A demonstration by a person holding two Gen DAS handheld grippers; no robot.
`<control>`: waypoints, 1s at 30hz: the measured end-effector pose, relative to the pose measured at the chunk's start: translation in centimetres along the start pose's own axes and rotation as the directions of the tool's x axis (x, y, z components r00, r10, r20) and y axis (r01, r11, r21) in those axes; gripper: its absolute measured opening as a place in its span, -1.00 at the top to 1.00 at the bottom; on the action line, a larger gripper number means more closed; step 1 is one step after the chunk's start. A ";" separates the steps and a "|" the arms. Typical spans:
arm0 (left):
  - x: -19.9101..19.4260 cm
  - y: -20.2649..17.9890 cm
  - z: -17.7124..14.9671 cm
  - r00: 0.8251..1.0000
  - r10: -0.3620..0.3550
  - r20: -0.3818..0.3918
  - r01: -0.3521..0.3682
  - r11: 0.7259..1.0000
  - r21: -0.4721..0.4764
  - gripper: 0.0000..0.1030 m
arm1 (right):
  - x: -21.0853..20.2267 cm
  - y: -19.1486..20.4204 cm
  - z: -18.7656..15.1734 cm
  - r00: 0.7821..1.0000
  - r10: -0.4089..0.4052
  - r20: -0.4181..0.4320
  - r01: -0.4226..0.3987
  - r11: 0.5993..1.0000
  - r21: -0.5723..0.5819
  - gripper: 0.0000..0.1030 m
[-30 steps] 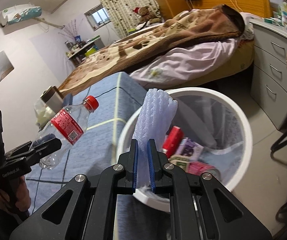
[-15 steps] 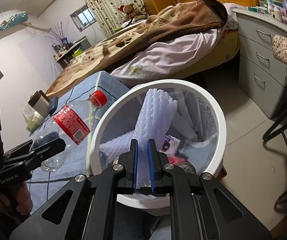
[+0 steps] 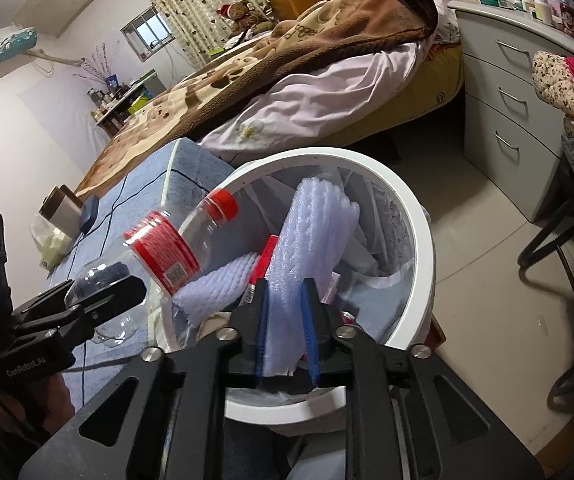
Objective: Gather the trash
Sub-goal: 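Open both tools to drop the bottle and foam sleeve into the wastebasket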
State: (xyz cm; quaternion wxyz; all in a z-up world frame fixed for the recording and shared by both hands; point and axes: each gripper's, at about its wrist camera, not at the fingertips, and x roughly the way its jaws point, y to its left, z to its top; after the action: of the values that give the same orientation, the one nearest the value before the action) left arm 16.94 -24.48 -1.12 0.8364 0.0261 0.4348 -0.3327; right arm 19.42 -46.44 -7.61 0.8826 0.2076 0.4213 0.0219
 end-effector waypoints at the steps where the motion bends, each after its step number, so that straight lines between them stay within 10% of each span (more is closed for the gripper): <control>1: 0.1 -0.1 0.0 1.000 -0.005 0.008 0.005 1.000 0.003 -0.21 | -0.1 0.0 0.0 1.000 0.000 0.004 0.000 1.000 0.001 0.37; 3: 0.1 -0.2 0.0 1.000 -0.009 0.021 0.009 1.000 0.009 -0.21 | -0.3 -0.1 0.1 1.000 -0.002 0.012 0.002 1.000 0.002 0.09; 30: -6.8 3.1 -3.2 0.988 0.117 0.101 -0.110 0.991 -0.073 -0.21 | -2.1 5.1 -0.7 0.998 0.050 0.036 -0.043 0.983 -0.177 0.09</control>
State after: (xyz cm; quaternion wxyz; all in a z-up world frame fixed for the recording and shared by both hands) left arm 13.71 -17.35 1.18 0.8762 0.0053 0.3987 -0.2706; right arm 18.25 -41.97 -4.52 0.9050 0.1391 0.3948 0.0756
